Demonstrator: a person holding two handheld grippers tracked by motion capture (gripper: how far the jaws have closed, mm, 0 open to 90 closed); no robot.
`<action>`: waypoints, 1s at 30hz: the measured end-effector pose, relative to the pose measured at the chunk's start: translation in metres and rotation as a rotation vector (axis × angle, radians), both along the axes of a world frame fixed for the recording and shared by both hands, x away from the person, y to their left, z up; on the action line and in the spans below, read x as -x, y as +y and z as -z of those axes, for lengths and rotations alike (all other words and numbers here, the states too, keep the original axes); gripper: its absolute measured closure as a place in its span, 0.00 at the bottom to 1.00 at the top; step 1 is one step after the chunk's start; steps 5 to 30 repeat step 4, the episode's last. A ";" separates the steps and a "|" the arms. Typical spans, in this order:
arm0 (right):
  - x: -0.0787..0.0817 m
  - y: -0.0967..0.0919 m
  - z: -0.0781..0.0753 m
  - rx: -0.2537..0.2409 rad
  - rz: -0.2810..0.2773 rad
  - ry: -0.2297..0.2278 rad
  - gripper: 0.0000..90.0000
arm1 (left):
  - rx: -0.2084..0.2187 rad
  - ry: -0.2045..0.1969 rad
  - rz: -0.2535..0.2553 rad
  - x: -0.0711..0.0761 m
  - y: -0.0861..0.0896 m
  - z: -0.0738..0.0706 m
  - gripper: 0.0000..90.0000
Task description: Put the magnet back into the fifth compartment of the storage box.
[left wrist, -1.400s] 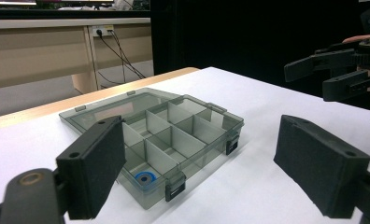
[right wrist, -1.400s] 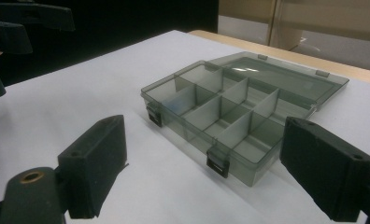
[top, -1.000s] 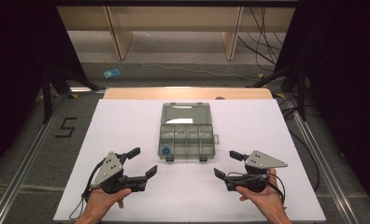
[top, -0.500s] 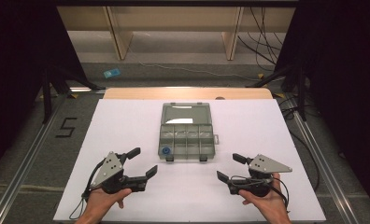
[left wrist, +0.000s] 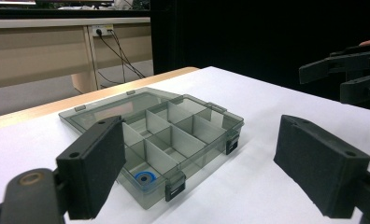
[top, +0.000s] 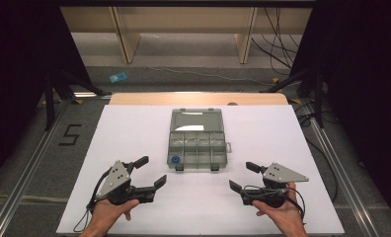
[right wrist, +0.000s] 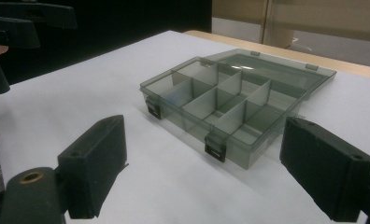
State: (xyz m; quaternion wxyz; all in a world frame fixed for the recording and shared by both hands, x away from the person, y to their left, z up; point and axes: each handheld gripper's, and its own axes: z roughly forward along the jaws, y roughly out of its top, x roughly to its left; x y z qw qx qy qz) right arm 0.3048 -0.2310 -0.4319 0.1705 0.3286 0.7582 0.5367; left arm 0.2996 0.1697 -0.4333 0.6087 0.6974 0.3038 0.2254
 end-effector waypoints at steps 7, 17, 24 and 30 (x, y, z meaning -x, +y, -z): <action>-0.001 0.001 0.001 -0.017 -0.008 -0.011 0.17 | 0.001 0.000 -0.001 0.000 0.000 0.000 0.17; -0.001 0.001 0.001 -0.017 -0.008 -0.011 0.17 | 0.001 0.000 -0.001 0.000 0.000 0.000 0.17; -0.001 0.001 0.001 -0.017 -0.008 -0.011 0.17 | 0.001 0.000 -0.001 0.000 0.000 0.000 0.17; -0.001 0.001 0.001 -0.017 -0.008 -0.011 0.17 | 0.001 0.000 -0.001 0.000 0.000 0.000 0.17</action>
